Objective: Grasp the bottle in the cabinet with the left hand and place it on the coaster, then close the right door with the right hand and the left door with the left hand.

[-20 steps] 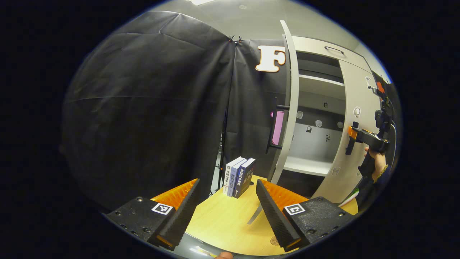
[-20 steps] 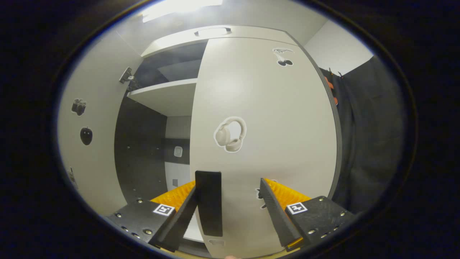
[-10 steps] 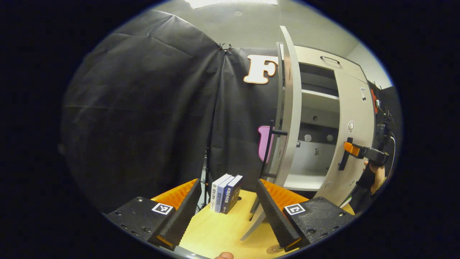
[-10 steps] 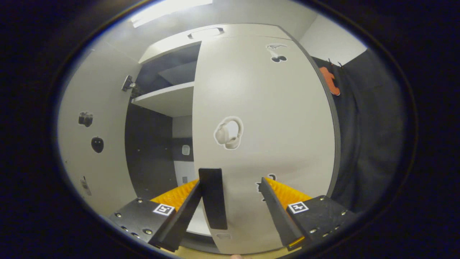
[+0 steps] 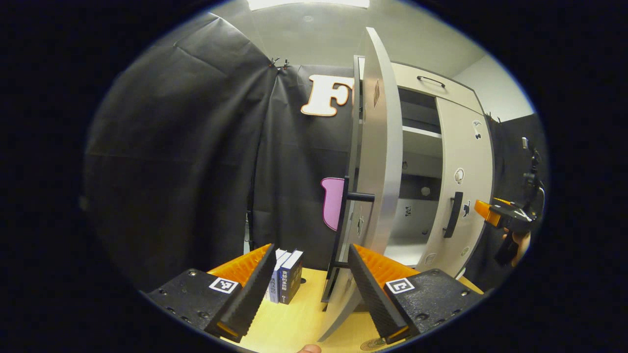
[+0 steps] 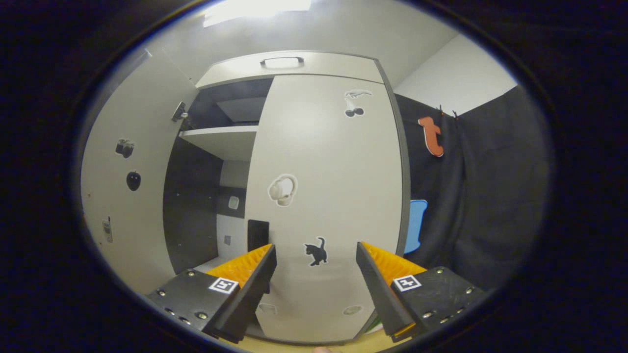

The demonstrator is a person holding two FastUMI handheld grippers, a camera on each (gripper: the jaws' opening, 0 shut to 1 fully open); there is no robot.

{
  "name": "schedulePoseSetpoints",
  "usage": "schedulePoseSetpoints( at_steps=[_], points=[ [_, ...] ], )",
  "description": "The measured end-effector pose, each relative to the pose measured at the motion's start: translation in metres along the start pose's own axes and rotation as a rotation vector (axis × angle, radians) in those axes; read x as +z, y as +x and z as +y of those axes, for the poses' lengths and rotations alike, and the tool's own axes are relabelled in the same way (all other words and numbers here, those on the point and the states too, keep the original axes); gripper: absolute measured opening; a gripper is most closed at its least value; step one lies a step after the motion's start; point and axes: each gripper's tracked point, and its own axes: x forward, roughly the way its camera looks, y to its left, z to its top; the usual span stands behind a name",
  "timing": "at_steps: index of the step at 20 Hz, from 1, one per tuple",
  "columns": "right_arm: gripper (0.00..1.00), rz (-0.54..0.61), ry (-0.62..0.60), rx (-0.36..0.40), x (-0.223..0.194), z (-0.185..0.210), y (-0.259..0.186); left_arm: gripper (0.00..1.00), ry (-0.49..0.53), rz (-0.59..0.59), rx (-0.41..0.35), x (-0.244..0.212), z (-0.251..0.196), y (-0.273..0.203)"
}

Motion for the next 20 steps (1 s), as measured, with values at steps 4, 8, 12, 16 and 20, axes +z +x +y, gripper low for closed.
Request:
schedulePoseSetpoints(
  at_steps=[4, 8, 12, 16, 20],
  points=[
    [0.99, 0.049, 0.017, -0.031, -0.016, -0.020, -0.012, 0.95, -0.042, 0.020, -0.044, -0.002, -0.013, 0.001],
    [0.99, 0.067, 0.013, -0.043, -0.019, -0.036, -0.025, 0.94, -0.086, 0.031, -0.130, -0.009, -0.049, 0.003],
    [0.99, 0.051, -0.012, -0.066, -0.010, -0.060, -0.037, 0.94, -0.063, 0.034, -0.211, -0.013, -0.093, 0.010],
    [0.97, 0.059, -0.011, -0.117, -0.011, -0.093, -0.050, 0.93, -0.059, 0.043, -0.271, -0.017, -0.131, 0.022],
    [0.97, 0.071, 0.010, -0.170, -0.014, -0.125, -0.061, 0.94, -0.096, 0.057, -0.348, -0.022, -0.174, 0.036]
  ],
)
